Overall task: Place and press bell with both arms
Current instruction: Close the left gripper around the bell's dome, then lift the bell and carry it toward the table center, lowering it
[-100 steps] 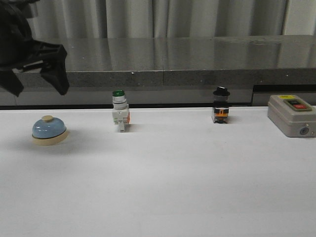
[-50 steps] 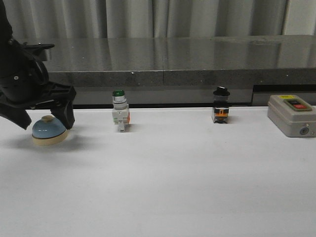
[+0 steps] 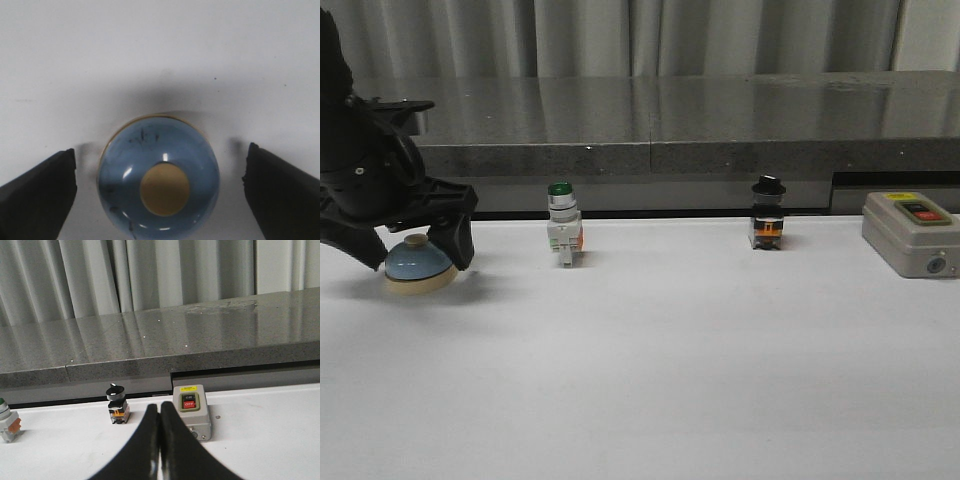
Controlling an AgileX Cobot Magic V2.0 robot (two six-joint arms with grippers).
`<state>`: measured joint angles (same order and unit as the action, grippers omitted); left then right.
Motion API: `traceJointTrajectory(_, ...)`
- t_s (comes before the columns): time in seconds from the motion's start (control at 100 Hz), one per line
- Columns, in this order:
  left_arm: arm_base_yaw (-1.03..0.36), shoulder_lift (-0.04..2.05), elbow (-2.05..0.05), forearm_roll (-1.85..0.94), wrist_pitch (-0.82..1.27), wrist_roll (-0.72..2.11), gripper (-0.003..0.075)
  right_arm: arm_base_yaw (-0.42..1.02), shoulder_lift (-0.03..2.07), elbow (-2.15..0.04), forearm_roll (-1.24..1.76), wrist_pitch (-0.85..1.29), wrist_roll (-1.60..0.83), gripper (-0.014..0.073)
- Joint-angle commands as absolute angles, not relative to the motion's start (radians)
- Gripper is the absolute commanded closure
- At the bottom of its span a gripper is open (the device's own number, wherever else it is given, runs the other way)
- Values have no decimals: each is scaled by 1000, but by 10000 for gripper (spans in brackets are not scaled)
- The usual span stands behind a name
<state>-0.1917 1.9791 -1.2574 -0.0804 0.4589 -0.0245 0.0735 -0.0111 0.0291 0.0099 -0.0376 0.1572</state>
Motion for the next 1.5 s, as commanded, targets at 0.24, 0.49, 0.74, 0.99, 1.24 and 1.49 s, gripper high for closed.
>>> traceJointTrajectory(0.24,-198,1947,-1287,-93,431,-28,190,67,-30,9,0,-122,155,658)
traceJointTrajectory(0.49,-198,1945,-1287,-93,452,-28,393,67,-30,9,0,-122,155,658)
traceJointTrajectory(0.74,-199,1864,-1287,-95,546,-28,409,67,-30,9,0,-122,155,658)
traceJointTrajectory(0.99,-230,1694,-1287,-132,678,-28,409,67,-30,9,0,-122,155,658)
traceJointTrajectory(1.24,-399,1630,-1287,-133,698,-28,409,67,-30,9,0,-122,155,658)
traceJointTrajectory(1.49,-595,1658,-1287,-137,577,-28,409,67,-30,9,0,-122,155,658)
